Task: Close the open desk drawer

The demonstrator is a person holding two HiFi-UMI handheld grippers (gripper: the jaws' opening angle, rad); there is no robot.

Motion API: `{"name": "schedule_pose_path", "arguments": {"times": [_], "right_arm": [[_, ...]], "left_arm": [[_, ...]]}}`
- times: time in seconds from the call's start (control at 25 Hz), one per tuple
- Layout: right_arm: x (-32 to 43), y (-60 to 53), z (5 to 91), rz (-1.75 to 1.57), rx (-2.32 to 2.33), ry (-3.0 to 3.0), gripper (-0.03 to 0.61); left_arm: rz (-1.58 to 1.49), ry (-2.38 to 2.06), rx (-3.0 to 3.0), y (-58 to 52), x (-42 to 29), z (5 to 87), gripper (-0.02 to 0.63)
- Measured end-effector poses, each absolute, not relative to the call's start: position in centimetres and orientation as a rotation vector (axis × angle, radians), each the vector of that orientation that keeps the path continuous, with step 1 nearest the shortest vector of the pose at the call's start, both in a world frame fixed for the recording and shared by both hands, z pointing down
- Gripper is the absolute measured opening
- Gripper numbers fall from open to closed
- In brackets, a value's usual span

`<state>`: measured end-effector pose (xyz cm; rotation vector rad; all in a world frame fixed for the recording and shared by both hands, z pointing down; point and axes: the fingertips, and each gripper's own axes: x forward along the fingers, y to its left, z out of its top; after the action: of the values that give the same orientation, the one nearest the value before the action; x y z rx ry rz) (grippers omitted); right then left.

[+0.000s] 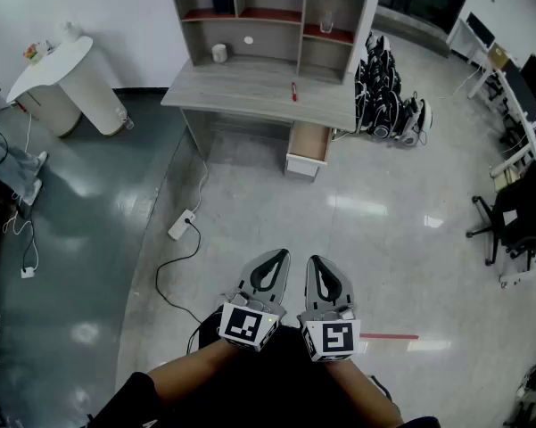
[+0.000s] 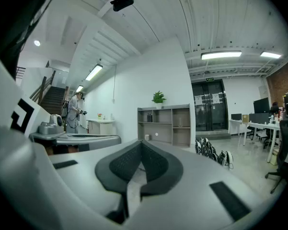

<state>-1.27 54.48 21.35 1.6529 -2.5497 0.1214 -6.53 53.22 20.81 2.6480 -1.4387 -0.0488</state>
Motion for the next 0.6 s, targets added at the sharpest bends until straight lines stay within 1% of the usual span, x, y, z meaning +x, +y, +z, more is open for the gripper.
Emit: {"name": "schedule_pose_path", "arguments": {"times": [0.2, 0.44, 0.6], "right_arm": [[0.5, 54.4, 21.0, 0.152, 1.695, -2.603, 0.017], [3.2, 53.8, 22.3, 0.301, 1.769, -2.606, 0.018], [3.7, 53.3, 22.6, 0.223, 1.764, -2.596, 0.018]], "left_arm": [[-0.042, -1.473, 2.63, 52.7, -6.1, 21.9, 0.014], [-0.029, -1.542, 2.529, 50.2, -8.1, 23.6, 0.014], [-0.031, -1.579, 2.517, 47.7, -9.1, 23.9, 0.014]]}}
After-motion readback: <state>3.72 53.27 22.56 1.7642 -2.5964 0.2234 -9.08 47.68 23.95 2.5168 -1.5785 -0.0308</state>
